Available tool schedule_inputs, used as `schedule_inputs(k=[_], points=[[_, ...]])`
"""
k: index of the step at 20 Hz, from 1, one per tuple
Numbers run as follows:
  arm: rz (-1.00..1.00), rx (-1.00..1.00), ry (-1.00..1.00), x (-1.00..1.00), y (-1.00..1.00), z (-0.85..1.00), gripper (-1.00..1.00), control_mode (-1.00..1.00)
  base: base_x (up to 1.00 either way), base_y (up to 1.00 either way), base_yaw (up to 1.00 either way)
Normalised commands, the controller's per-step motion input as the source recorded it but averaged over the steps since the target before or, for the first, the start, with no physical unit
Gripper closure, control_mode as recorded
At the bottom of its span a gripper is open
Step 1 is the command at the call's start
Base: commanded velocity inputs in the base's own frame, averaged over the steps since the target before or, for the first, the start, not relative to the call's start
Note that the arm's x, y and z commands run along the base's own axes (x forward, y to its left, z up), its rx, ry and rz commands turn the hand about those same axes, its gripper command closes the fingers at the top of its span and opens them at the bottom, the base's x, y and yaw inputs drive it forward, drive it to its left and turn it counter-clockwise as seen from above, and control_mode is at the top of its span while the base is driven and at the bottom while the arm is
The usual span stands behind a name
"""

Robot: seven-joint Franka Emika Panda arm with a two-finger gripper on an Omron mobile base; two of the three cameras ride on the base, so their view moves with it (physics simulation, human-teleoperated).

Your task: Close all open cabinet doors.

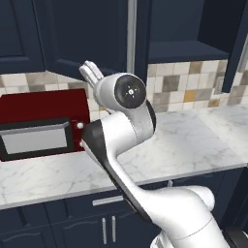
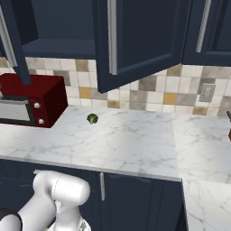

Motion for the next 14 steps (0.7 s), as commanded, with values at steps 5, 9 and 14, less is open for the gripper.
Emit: schedule_inputs(k=[5,9,14], points=[[-0.26,0.18,-0.09,0.38,0.01,0.11,-1.0,-1.0,0.0,0.0,0.0],[-0.28,0.2,-0.12,0.2,-0.02,0.13,-1.0,-1.0,0.0,0.0,0.0],[-0.29,0.19,-0.04,0.27,-0.19,0.06,-1.0,-1.0,0.0,0.0,0.0]])
